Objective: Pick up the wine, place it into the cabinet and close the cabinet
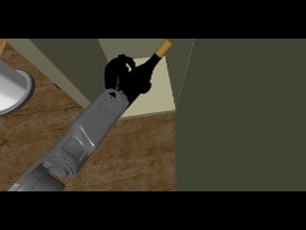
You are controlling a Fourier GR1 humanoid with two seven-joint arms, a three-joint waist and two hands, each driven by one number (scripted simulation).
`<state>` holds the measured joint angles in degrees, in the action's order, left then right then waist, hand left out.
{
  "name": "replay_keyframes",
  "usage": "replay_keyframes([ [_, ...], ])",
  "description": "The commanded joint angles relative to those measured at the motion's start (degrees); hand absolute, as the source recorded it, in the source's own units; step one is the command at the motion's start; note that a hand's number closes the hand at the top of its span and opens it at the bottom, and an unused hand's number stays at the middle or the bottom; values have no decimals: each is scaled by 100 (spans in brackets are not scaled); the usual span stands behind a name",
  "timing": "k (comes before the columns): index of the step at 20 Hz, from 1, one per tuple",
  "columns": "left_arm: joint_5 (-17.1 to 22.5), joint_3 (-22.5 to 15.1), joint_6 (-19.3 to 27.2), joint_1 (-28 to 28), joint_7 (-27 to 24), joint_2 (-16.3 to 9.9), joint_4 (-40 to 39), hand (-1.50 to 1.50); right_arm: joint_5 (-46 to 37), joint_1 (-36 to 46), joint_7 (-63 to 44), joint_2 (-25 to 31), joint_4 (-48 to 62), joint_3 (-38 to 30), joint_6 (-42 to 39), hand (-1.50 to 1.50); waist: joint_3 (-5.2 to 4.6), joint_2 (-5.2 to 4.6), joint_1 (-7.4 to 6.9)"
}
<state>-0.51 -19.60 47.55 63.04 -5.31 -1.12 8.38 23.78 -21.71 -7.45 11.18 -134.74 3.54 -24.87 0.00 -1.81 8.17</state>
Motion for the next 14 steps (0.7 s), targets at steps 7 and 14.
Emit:
replay_keyframes([
  [7, -300, -428, 535, 293, 664, 108, -225, -150, 324, -127, 5, 17, -317, -48, -45, -150, -5, -18, 37],
  [14, -512, -662, 602, 170, 916, 110, -437, -150, 562, -215, -51, 178, -307, -151, -157, -150, -5, -34, 40],
])
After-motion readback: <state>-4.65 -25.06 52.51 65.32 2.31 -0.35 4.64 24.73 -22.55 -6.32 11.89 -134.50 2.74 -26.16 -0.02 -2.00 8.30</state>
